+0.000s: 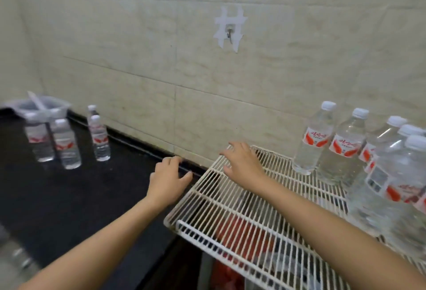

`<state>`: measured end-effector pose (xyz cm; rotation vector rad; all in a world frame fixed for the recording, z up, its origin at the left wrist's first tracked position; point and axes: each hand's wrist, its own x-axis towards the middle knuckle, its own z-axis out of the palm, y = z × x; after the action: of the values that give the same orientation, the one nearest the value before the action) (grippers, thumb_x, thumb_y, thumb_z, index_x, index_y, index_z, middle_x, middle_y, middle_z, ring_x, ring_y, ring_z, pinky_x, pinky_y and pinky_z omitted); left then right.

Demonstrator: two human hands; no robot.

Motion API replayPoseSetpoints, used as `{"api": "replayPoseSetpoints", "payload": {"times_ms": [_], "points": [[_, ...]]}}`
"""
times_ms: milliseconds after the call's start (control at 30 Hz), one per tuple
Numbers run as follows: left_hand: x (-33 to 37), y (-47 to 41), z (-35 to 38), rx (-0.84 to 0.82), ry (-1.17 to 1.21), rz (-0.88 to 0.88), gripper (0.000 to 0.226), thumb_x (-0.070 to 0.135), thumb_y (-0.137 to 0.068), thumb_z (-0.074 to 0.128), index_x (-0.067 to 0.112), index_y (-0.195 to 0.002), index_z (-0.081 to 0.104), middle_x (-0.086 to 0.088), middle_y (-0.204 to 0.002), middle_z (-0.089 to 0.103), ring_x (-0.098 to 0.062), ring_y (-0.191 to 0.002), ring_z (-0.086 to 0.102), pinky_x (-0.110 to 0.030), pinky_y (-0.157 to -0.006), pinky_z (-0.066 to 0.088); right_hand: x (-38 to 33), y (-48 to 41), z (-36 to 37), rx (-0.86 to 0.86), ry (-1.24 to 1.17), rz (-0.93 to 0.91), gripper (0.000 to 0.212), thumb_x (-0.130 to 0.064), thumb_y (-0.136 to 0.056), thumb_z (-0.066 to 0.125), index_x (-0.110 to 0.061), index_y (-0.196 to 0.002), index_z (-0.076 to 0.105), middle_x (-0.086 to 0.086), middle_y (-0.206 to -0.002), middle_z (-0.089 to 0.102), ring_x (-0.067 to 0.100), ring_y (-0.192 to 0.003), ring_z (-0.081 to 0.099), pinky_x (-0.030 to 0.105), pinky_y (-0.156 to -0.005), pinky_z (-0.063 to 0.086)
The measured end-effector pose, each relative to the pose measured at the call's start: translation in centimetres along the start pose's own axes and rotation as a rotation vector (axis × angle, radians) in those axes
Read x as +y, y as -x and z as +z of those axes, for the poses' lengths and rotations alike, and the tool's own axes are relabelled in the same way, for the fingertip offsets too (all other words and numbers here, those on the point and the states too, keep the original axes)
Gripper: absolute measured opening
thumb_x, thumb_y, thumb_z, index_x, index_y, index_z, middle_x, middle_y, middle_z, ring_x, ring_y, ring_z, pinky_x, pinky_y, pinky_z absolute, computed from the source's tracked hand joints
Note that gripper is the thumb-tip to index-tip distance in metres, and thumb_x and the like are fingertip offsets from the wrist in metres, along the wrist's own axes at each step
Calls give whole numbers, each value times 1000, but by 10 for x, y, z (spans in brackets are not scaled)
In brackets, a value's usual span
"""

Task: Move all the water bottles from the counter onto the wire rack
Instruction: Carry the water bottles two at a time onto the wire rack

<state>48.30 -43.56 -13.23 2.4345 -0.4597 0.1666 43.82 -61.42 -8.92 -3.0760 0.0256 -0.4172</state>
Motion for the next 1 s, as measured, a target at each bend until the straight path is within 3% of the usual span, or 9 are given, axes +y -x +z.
{"api": "replayPoseSetpoints", "payload": {"times_ms": [200,367,1000], "points": [[-96,71,-51,119,-157,-272,44,35,-89,48,16,-128,42,-5,-138,40,-28,-126,36,-40,-97,34,-92,-16,36,-133,-182,-161,46,-19,-88,49,-16,-133,42,17,-145,30,33,-134,28,40,-109,30],[-162,126,-108,271,-182,-471,44,34,-88,50,15,-127,45,-6,-137,44,-29,-125,39,-40,-98,35,-182,-14,48,-169,-160,-301,44,-26,-91,47,-17,-134,41,13,-143,34,34,-128,35,42,-103,34],[-361,347,-310,470,-173,-669,38,25,-87,53,9,-122,51,-10,-133,49,-29,-123,41,-39,-99,34,-495,73,71,-292,-246,-444,43,-28,-88,48,-18,-130,47,6,-135,44,28,-125,37,38,-99,34]]}}
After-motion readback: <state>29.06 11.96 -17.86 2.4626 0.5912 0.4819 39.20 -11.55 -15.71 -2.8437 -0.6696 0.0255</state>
